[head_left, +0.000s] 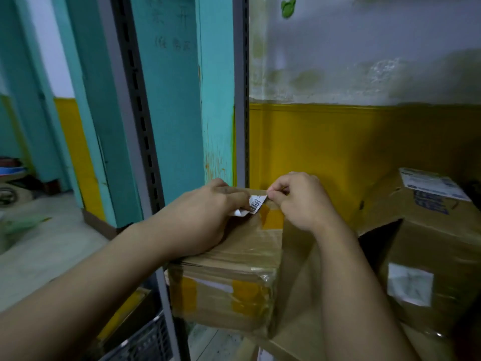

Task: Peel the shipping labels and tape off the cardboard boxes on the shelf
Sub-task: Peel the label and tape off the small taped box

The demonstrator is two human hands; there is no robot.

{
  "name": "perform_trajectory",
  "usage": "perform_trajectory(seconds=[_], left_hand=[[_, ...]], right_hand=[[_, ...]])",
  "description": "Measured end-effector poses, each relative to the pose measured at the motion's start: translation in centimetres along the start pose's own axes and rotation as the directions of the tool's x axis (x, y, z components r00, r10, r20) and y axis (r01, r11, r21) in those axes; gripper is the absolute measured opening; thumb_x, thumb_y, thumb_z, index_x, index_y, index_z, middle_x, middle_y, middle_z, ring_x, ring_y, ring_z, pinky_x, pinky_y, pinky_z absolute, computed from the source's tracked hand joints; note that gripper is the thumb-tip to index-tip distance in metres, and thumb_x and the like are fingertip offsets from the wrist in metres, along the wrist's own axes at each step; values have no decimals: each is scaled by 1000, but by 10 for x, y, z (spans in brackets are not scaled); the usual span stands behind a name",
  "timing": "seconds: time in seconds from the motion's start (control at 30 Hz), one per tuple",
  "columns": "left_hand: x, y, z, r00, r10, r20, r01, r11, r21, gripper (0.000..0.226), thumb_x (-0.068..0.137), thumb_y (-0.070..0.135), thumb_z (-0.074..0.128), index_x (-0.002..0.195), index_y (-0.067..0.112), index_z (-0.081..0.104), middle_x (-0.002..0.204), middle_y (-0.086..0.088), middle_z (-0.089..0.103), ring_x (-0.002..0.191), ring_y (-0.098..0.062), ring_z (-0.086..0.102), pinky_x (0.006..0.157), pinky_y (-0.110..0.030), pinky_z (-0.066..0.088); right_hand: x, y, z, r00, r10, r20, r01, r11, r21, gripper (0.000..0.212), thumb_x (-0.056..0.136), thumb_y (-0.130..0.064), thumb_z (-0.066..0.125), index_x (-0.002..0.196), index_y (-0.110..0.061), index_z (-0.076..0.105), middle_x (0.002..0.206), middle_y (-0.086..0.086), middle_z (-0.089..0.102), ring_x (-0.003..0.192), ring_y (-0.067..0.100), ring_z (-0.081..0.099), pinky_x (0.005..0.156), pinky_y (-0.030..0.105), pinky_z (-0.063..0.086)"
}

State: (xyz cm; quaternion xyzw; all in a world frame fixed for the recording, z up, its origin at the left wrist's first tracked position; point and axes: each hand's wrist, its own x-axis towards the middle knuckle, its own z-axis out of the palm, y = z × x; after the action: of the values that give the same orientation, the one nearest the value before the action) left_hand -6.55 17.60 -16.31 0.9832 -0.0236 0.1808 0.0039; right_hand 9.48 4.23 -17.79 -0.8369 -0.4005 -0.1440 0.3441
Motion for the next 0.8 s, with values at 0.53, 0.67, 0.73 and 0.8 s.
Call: perform_trajectory(seconds=[0.53, 0.67, 0.73, 0.8], left_hand=[[-3, 1, 6, 1000, -8, -28, 4, 993, -122, 20, 97, 22, 54, 103, 41, 49, 132, 4, 56, 114, -13, 57, 91, -38, 52], [-2, 1, 6, 1000, 0, -28, -3, 993, -115, 25, 96, 24, 54, 98, 46, 43, 130, 5, 57, 112, -13, 57, 88, -39, 52], [-2, 0, 7, 1000, -15, -26, 11, 993, -116, 19, 96, 25, 53, 107, 40, 52, 128, 5, 56, 109, -13, 57, 87, -39, 52], [-2, 0, 5, 1000, -19, -6, 18, 992, -124, 22, 97, 25, 53, 112, 39, 54, 129, 6, 56, 109, -12, 58, 88, -39, 52]], right_hand=[[-1, -1, -1, 998, -47, 48, 47, 999, -7, 12, 92, -24, 63, 82, -24, 70, 94, -6, 59, 94, 16, 56, 84, 38, 50], [0, -1, -2, 994, -53, 91, 56, 998, -33, 15, 94, -23, 60, 80, -26, 63, 98, -5, 55, 97, 16, 53, 87, 35, 47], [0, -3, -2, 992, -41, 116, 46, 998, -45, 17, 96, -23, 57, 80, -25, 62, 101, -4, 53, 99, 15, 52, 86, 33, 46], [1, -7, -4, 985, -20, 169, 32, 997, -64, 19, 97, -23, 55, 80, -24, 61, 104, -4, 50, 102, 15, 50, 83, 30, 43]])
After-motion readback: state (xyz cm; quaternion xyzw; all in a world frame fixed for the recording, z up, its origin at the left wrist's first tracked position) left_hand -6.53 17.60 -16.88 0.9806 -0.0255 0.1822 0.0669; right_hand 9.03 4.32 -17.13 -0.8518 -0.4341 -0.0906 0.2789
